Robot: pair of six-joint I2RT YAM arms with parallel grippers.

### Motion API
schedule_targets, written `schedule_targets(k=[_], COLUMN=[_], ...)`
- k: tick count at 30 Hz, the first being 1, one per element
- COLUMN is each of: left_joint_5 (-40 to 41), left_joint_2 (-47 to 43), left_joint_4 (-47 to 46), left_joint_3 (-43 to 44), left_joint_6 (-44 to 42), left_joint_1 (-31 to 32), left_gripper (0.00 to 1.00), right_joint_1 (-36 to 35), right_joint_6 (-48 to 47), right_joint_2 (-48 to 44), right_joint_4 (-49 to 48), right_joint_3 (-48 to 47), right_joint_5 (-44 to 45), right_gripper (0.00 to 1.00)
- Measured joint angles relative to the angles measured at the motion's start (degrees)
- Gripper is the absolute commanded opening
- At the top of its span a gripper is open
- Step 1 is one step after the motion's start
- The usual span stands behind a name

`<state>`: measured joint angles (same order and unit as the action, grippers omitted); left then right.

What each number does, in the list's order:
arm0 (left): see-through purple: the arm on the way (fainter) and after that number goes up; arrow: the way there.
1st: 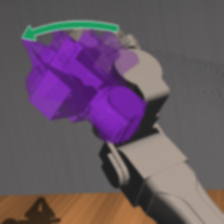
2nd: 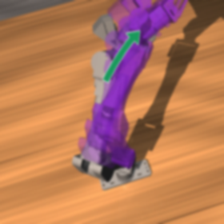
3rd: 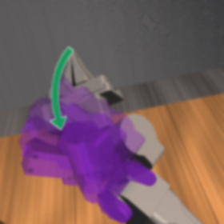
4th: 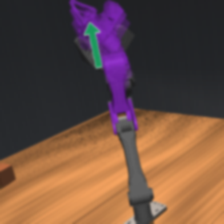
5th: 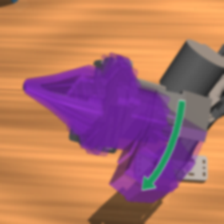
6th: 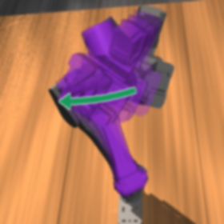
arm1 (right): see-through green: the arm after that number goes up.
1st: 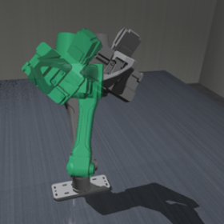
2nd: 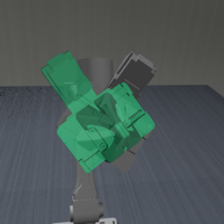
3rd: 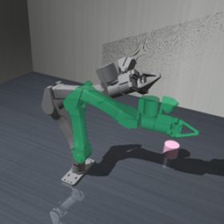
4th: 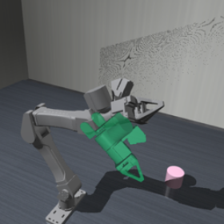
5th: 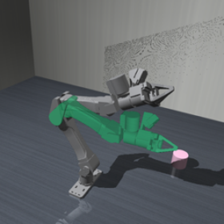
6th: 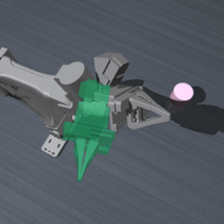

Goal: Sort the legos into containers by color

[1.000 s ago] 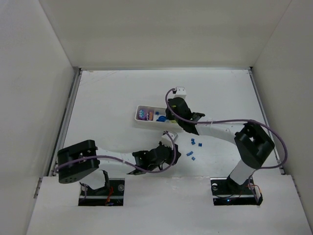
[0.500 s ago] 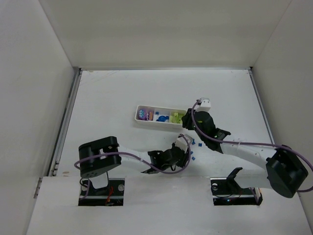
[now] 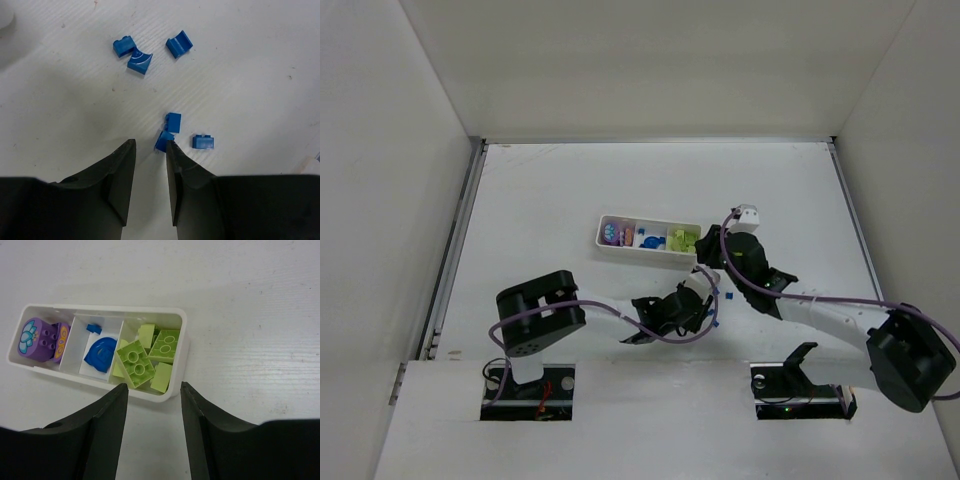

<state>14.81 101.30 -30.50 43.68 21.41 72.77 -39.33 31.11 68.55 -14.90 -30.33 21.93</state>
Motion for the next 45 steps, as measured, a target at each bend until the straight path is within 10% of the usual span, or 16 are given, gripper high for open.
schedule_targets(k=[30,45], left_joint_5=[0.6,2.8], left_joint_2=[-5.9,-15.9], left_joint_4=[-1.1,0.7], left_joint_3=[-5.1,-2.8], left_joint_6=[-4.4,-2.4], left_joint_1=[-1.0,-24.8], left_gripper=[0.11,0.16], right_joint_1=[3.3,4.5], right_joint_6=[0.8,2.2], right_joint_2=[-0.8,-1.3], right_joint_4=[-0.8,-1.0], right_joint_3=[1.3,1.9], right_joint_5=[-0.8,-0.9], right_gripper=[0.52,0.49])
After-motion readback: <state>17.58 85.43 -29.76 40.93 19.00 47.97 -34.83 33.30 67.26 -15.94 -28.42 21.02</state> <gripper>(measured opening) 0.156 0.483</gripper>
